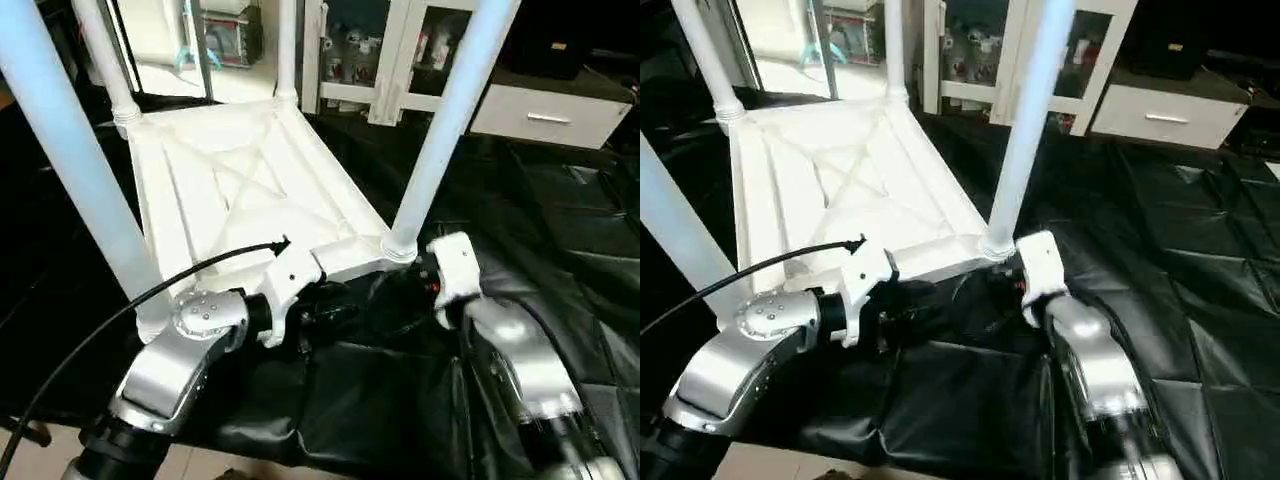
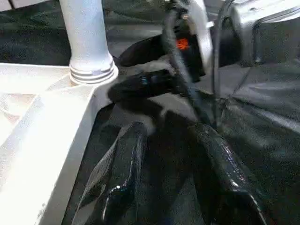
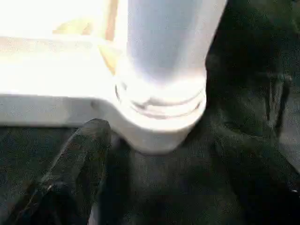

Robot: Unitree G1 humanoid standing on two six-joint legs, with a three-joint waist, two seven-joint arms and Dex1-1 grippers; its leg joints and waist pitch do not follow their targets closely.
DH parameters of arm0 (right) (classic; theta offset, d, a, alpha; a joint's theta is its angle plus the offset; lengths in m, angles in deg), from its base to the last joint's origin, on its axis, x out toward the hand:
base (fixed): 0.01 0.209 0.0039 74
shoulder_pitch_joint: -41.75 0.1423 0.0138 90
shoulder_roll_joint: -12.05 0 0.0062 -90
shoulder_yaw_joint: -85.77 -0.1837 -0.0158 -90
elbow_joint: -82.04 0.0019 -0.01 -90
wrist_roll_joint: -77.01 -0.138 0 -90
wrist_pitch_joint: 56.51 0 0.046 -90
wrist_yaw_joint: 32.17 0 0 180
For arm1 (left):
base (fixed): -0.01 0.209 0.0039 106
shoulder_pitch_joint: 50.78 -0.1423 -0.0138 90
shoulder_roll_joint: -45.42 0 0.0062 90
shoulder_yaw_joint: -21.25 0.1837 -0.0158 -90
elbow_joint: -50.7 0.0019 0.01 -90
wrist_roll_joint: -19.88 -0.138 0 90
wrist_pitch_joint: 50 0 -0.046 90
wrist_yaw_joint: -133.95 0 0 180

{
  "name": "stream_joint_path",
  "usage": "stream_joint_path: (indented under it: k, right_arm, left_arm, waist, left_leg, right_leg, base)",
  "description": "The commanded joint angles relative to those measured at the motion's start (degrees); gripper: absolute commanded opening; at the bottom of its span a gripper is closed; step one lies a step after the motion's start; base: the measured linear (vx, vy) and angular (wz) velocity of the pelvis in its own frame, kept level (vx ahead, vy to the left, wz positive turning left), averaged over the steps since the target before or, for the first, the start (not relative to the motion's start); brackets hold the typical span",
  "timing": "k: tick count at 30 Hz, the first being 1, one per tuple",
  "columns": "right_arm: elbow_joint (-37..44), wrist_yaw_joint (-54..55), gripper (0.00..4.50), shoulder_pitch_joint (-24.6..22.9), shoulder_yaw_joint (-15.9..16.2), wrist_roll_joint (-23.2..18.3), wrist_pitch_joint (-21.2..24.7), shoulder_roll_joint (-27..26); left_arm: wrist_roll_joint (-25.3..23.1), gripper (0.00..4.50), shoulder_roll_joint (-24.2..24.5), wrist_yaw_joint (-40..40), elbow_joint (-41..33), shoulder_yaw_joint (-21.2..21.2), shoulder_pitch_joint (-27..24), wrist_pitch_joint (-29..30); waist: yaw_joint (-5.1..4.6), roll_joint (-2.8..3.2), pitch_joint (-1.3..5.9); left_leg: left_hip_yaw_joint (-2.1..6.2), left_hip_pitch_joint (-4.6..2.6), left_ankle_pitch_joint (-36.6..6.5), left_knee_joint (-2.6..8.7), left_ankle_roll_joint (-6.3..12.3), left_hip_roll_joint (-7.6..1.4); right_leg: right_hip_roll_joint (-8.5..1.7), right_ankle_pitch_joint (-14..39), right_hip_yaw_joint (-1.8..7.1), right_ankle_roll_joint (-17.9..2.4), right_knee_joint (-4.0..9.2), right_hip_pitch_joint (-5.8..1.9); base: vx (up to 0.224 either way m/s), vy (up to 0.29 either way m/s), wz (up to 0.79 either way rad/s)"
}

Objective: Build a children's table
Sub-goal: Rotate leg to tighten, then rotate table base

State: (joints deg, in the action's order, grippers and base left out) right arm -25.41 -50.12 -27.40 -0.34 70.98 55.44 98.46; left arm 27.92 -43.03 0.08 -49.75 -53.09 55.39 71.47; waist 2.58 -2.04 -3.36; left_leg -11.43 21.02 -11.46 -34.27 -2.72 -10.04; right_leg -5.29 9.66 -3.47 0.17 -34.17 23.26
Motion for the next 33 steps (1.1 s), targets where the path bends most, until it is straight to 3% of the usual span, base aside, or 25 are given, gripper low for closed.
stream_joint_path:
  k: [1, 3, 6, 7, 8, 9, 10, 12, 16, 18, 21, 24, 25, 26, 27, 28, 29, 30, 33]
  right_arm:
    - [-8.6, -1.3, 3.81, 4.9, -0.9, -0.2, -5.0, -1.4]
    - [-12.8, -1.6, 3.81, 7.5, -1.5, -0.5, -6.9, -2.4]
    - [-26.4, -0.8, 3.81, 15.8, -3.1, -0.9, -13.2, -5.1]
    - [-26.4, -0.8, 3.81, 15.8, -3.1, -0.9, -13.2, -5.1]
    - [-32.1, 0.8, 3.81, 19.7, -5.0, -1.8, -16.0, -6.3]
    - [-32.3, 0.9, 3.81, 19.8, -5.1, -1.8, -16.0, -6.3]
    - [-38.6, 4.3, 3.81, 24.3, -7.3, -2.3, -19.4, -7.3]
    - [-44.8, 9.6, 3.81, 28.8, -10.1, -2.9, -23.9, -8.2]
    - [-49.1, 13.9, 3.81, 31.8, -12.1, -3.3, -26.6, -8.5]
    - [-50.8, 16.3, 3.81, 32.6, -12.8, -2.9, -28.1, -7.9]
    - [-51.8, 15.7, 3.81, 32.4, -13.4, -2.8, -30.5, -6.8]
    - [-50.2, 9.7, 3.81, 30.8, -11.7, -1.3, -34.5, -5.7]
    - [-47.5, 4.6, 3.81, 28.9, -12.7, -3.4, -35.2, -5.5]
    - [-47.3, 4.1, 3.81, 28.7, -12.8, -3.6, -35.3, -5.5]
    - [-40.8, -2.7, 3.81, 24.9, -13.4, -6.7, -34.2, -5.2]
    - [-40.8, -2.7, 3.81, 24.9, -13.4, -6.7, -34.2, -5.2]
    - [-34.7, -6.2, 3.81, 21.4, -12.5, -8.1, -33.2, -4.7]
    - [-27.1, -9.2, 3.81, 17.2, -11.4, -9.8, -30.9, -4.0]
    - [-12.7, -11.7, 3.81, 9.6, -9.5, -13.8, -25.4, -2.5]
  left_arm:
    - [-0.8, 1.68, -1.3, -3.2, -0.8, -0.1, 1.0, 1.0]
    - [-0.9, 1.68, -2.0, -4.3, -0.8, -0.3, 1.1, 1.2]
    - [-1.1, 1.68, -2.7, -5.0, -1.7, -0.2, 0.7, 2.1]
    - [-1.1, 1.68, -2.7, -5.0, -1.7, -0.2, 0.7, 2.1]
    - [-0.9, 1.68, -2.7, -5.5, -2.4, 0.0, 0.4, 2.7]
    - [-0.9, 1.68, -2.7, -5.5, -2.4, 0.0, 0.4, 2.7]
    - [-0.3, 1.68, -3.2, -6.4, -3.1, -0.2, 0.0, 3.3]
    - [-0.1, 1.68, -4.5, -8.2, -2.9, -0.4, -0.3, 3.5]
    - [-0.4, 1.68, -6.2, -10.0, -2.0, -0.2, -0.2, 3.1]
    - [-0.4, 1.68, -7.2, -10.8, -2.3, 0.1, 0.2, 3.1]
    - [0.5, 1.68, -7.6, -11.4, -4.5, -0.5, -0.1, 4.1]
    - [2.1, 1.68, -6.6, -10.6, -7.7, -1.7, -1.7, 4.5]
    - [3.4, 1.68, -5.1, -8.9, -10.0, -2.4, -3.4, 4.2]
    - [3.6, 1.68, -5.0, -8.7, -10.2, -2.4, -3.6, 4.2]
    - [4.1, 1.68, -3.2, -7.4, -12.1, -2.9, -5.2, 3.9]
    - [4.1, 1.68, -3.2, -7.4, -12.1, -2.9, -5.2, 3.9]
    - [4.4, 1.68, -2.3, -7.0, -13.2, -3.2, -6.1, 4.0]
    - [4.8, 1.68, -1.7, -6.9, -14.4, -3.7, -7.0, 4.3]
    - [5.4, 1.68, -0.9, -7.4, -16.5, -5.3, -8.8, 4.9]
  waist:
    - [-0.13, -0.07, 3.75]
    - [-0.52, -0.27, 3.72]
    - [-0.87, -0.42, 3.76]
    - [-0.92, -0.38, 3.83]
    - [-0.89, -0.44, 3.91]
    - [-1.02, -0.47, 3.94]
    - [-0.95, -0.39, 4.02]
    - [-0.75, -0.47, 3.66]
    - [-0.22, -0.35, 3.12]
    - [-0.06, -0.50, 3.33]
    - [0.36, -0.75, 3.59]
    - [0.58, -0.81, 3.98]
    - [0.68, -0.50, 4.11]
    - [0.70, -0.74, 3.99]
    - [0.82, 0.25, 4.04]
    - [0.78, -0.04, 3.83]
    - [0.61, -0.04, 3.86]
    - [1.02, 0.23, 3.87]
    - [0.82, 0.51, 3.78]
  left_leg:
    - [1.19, -0.71, -8.6, 4.30, 0.10, -2.97]
    - [1.26, -0.50, -9.7, 4.26, 0.00, -2.96]
    - [1.32, -0.47, -10.2, 4.12, 0.00, -2.95]
    - [1.32, -0.51, -10.2, 4.07, 0.07, -2.95]
    - [1.24, -0.54, -9.4, 3.97, 0.35, -2.95]
    - [1.32, -0.41, -9.4, 4.01, 0.43, -2.97]
    - [1.16, -0.51, -9.1, 3.84, 0.70, -2.95]
    - [1.03, -0.32, -8.0, 3.76, 1.28, -2.88]
    - [0.86, -0.76, -10.6, 3.95, 1.59, -2.85]
    - [0.94, -0.68, -10.2, 3.95, 1.21, -2.82]
    - [0.86, -0.61, -8.4, 3.83, 1.60, -2.79]
    - [0.79, -0.50, -7.4, 3.55, 2.48, -2.90]
    - [0.83, -0.36, -7.6, 3.49, 2.81, -2.90]
    - [0.87, -0.27, -7.6, 3.52, 3.21, -3.13]
    - [0.92, -0.48, -7.3, 3.50, 3.30, -2.88]
    - [0.78, -0.44, -8.1, 3.61, 3.66, -2.94]
    - [0.89, -0.37, -8.1, 3.60, 3.55, -3.15]
    - [0.99, -0.61, -7.6, 3.69, 3.56, -3.11]
    - [1.17, -0.61, -10.0, 4.00, 2.39, -3.23]
  right_leg:
    - [-3.05, 9.0, 2.66, -12.6, 2.99, -2.46]
    - [-3.15, 10.6, 2.59, -13.0, 3.04, -2.61]
    - [-3.16, 11.8, 2.50, -13.1, 3.09, -2.51]
    - [-3.17, 11.6, 2.49, -13.2, 3.00, -2.50]
    - [-3.12, 10.4, 2.51, -13.4, 2.80, -2.52]
    - [-3.19, 10.2, 2.47, -13.7, 2.66, -2.61]
    - [-3.16, 9.6, 2.50, -13.9, 2.62, -2.46]
    - [-3.08, 7.8, 2.56, -14.5, 2.33, -2.10]
    - [-2.59, 9.2, 2.40, -13.4, 2.59, -1.57]
    - [-2.54, 8.4, 2.32, -13.0, 2.36, -1.75]
    - [-2.58, 5.4, 2.32, -13.2, 1.95, -1.96]
    - [-2.77, 3.6, 2.28, -13.8, 1.71, -2.30]
    - [-2.82, 3.7, 2.29, -14.0, 1.63, -2.52]
    - [-2.91, 3.5, 2.31, -14.0, 1.66, -2.55]
    - [-2.59, 3.4, 2.24, -14.3, 1.54, -2.37]
    - [-2.42, 3.4, 2.27, -13.8, 1.95, -2.42]
    - [-2.51, 3.3, 2.35, -13.8, 1.76, -2.45]
    - [-2.23, 2.3, 2.32, -13.3, 2.01, -2.52]
    - [-2.19, 4.7, 2.36, -13.4, 2.16, -2.49]
  base:
    - [0.000, 0.000, 0.00]
    - [0.000, 0.000, 0.00]
    - [0.000, 0.000, 0.00]
    - [0.000, 0.000, 0.00]
    - [0.000, 0.000, 0.00]
    - [0.000, 0.000, 0.00]
    - [0.000, 0.000, 0.00]
    - [0.000, 0.000, 0.00]
    - [0.000, 0.000, 0.00]
    - [0.000, 0.000, 0.00]
    - [0.000, 0.000, 0.00]
    - [0.000, 0.000, 0.00]
    - [0.000, 0.000, 0.00]
    - [0.000, 0.000, 0.00]
    - [0.000, 0.000, 0.00]
    - [0.000, 0.000, 0.00]
    - [0.000, 0.000, 0.00]
    - [0.000, 0.000, 0.00]
    - [0.000, 0.000, 0.00]
